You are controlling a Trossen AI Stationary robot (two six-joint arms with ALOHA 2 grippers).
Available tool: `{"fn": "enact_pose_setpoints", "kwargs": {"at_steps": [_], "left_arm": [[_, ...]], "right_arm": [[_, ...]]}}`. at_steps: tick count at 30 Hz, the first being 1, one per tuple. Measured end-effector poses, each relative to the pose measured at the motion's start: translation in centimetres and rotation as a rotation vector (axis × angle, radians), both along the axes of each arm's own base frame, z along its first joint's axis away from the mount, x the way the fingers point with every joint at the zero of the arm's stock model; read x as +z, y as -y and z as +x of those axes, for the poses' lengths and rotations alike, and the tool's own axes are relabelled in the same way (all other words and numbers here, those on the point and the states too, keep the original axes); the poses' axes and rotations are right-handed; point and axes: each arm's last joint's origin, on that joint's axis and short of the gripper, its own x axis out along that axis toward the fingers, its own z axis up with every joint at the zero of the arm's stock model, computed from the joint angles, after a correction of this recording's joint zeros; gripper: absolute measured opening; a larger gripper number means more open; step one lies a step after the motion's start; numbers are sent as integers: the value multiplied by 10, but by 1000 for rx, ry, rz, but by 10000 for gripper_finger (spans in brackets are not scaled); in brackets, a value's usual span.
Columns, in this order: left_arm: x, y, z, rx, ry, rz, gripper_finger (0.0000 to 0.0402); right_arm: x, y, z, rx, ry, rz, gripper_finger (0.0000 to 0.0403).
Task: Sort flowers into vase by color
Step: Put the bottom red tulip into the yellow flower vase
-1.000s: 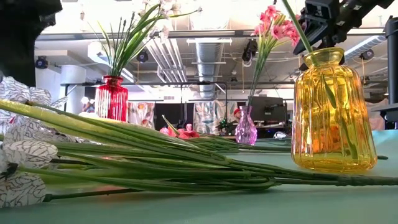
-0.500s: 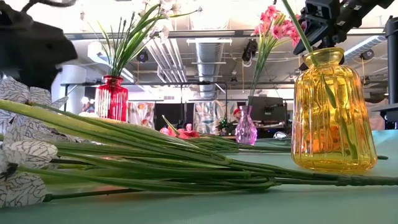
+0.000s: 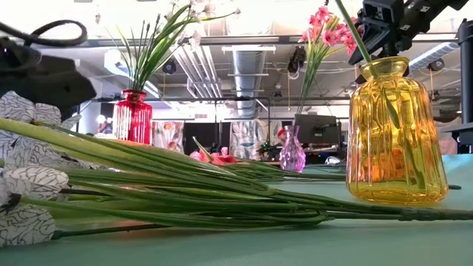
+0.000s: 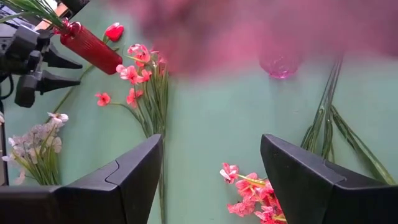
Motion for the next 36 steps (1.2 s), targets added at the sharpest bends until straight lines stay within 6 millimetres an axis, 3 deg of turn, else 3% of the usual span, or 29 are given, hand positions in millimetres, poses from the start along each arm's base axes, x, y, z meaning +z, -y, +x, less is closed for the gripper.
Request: {"fn": "enact_pose_setpoints", "kwargs": {"at_steps": [12,28,36], "left_arm": [[-11,-9,-13,26,-35,22,129],[-3,-1,-33,33,-118,-42,8],[12,5,-49,37,-101,-90,0]], "right_arm": [[0,0,0,-22,5,25,262],[0,0,0,-13,2,10,257],[0,0,0,-1,0,-3,252]]}}
